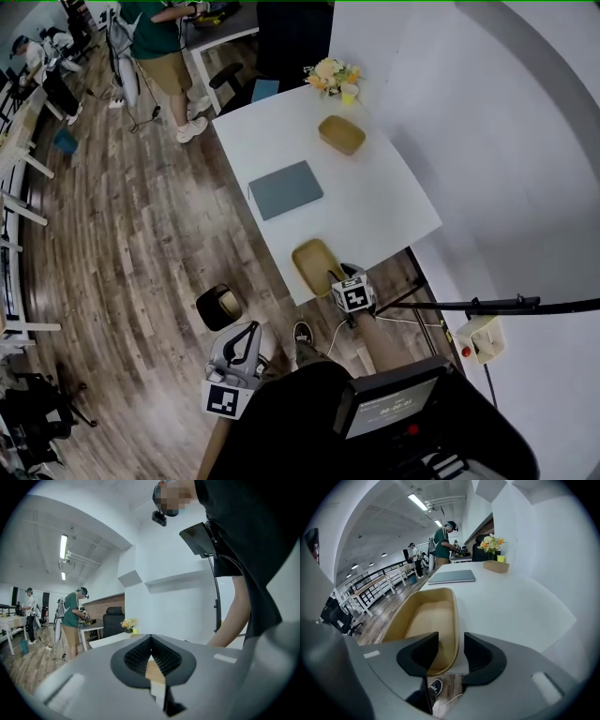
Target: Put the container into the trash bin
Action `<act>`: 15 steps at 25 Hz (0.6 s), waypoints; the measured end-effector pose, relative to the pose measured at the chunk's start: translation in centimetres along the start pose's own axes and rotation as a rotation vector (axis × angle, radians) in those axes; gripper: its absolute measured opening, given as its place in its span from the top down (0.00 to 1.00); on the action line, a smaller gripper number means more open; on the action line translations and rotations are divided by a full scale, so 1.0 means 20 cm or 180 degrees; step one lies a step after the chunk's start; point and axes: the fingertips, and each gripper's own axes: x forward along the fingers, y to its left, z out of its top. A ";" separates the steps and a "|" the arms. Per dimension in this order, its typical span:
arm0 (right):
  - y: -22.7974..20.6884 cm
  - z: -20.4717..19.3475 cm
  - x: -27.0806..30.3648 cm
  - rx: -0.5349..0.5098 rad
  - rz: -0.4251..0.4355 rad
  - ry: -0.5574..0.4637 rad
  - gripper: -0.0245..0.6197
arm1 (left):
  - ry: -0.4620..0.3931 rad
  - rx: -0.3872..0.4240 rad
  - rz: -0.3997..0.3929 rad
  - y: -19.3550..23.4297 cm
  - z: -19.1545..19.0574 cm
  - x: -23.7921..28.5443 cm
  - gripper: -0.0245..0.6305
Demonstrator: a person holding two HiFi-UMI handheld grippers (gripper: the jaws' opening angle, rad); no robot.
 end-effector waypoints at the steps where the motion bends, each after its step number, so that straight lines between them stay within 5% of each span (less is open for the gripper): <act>1: 0.00 0.00 0.00 -0.0011 0.0002 0.0010 0.69 | 0.0012 -0.0005 0.0009 0.00 0.00 0.00 0.96; 15: -0.01 0.04 -0.06 0.0315 -0.0189 -0.0074 0.93 | -0.0027 -0.0129 -0.0056 0.03 0.00 -0.06 0.96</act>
